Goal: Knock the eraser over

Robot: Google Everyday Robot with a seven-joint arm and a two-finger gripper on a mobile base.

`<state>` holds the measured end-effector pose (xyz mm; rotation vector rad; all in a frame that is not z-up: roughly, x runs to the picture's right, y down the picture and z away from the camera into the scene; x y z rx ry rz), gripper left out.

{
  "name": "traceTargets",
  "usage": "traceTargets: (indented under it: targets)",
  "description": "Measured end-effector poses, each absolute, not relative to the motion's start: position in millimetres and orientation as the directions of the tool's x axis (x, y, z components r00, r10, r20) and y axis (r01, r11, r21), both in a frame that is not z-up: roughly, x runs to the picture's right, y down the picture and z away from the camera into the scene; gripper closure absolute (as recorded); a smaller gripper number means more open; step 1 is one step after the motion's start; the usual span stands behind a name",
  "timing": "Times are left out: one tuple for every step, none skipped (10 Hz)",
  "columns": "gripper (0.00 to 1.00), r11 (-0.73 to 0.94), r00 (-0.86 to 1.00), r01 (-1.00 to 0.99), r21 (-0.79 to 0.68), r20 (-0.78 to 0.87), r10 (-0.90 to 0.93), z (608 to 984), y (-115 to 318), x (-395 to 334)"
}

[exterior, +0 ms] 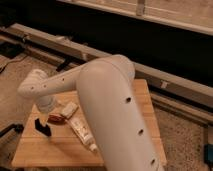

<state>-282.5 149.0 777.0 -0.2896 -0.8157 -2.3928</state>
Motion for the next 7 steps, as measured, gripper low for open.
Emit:
traceTargets:
  targets:
    - [0.20,-0.649,-0.818,0.575,0.499,0.363,-0.445,772.5,155.5,-291.4]
    - [0.20,-0.657,-0.832,0.555,0.510,0.352,-0.429,768.0,161.7,-299.7]
    - [0.20,-0.667,-0.845,0.535,0.519,0.340,-0.413,764.3,167.4,-307.5]
    - [0.20,-0.674,-0.855,0.519,0.526,0.331,-0.399,762.3,171.0,-312.9]
    - [0.20,-0.677,-0.865,0.502,0.538,0.321,-0.387,762.6,172.6,-315.7]
    - [0.20,-0.676,-0.870,0.493,0.548,0.313,-0.381,764.6,171.4,-315.2]
    - [0.20,-0.674,-0.871,0.492,0.551,0.313,-0.379,764.8,171.2,-314.2]
